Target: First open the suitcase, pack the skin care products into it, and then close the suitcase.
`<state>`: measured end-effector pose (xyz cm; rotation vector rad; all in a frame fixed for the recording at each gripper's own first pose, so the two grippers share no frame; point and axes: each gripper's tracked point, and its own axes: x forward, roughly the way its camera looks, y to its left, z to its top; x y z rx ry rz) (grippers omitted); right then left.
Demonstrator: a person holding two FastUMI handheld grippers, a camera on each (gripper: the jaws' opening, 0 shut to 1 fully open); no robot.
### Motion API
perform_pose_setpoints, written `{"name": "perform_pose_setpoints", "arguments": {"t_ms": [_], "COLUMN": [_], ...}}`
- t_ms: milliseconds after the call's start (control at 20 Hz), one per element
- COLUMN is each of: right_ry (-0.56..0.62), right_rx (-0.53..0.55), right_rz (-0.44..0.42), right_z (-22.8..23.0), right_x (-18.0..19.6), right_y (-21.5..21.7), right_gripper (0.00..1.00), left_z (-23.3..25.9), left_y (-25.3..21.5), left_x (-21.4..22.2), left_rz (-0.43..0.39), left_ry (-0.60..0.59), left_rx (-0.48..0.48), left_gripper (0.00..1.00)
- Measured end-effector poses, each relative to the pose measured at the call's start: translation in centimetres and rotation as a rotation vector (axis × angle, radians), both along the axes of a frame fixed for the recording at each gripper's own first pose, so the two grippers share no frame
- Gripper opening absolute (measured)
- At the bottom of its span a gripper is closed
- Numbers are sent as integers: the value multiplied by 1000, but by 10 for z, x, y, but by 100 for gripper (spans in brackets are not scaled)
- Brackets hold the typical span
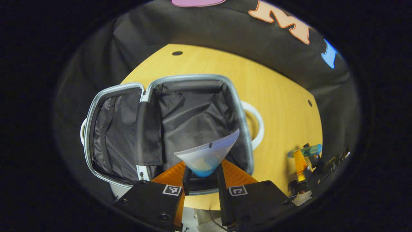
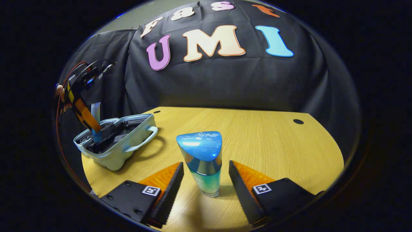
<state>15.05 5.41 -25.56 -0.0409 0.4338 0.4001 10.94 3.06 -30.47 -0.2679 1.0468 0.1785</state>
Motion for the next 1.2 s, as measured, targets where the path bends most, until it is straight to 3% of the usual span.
{"name": "perform_pose_setpoints", "arguments": {"t_ms": [200,450,700,850,950,1200], "right_ry": [-12,6,54,60,69,84], "right_rx": [-33,-45,-83,-88,-76,-10], "right_rz": [0,5,33,73,107,220], "right_z": [-3,-4,0,18,34,84], "right_x": [1,1,-7,-13,-18,-31], "right_y": [-1,-1,6,28,48,122], "right_gripper": [51,45,43,41,43,43], "left_z": [-27,-54,-53,-40,-27,20], "left_y": [16,28,35,35,39,49], "left_x": [-12,-22,-17,-24,-28,-53], "left_rz": [11,14,1,-11,-11,-19], "left_ry": [113,234,245,230,199,92], "left_rx": [-6,-22,-5,-16,-13,-32], "left_gripper": [39,36,53,86,98,96]}}
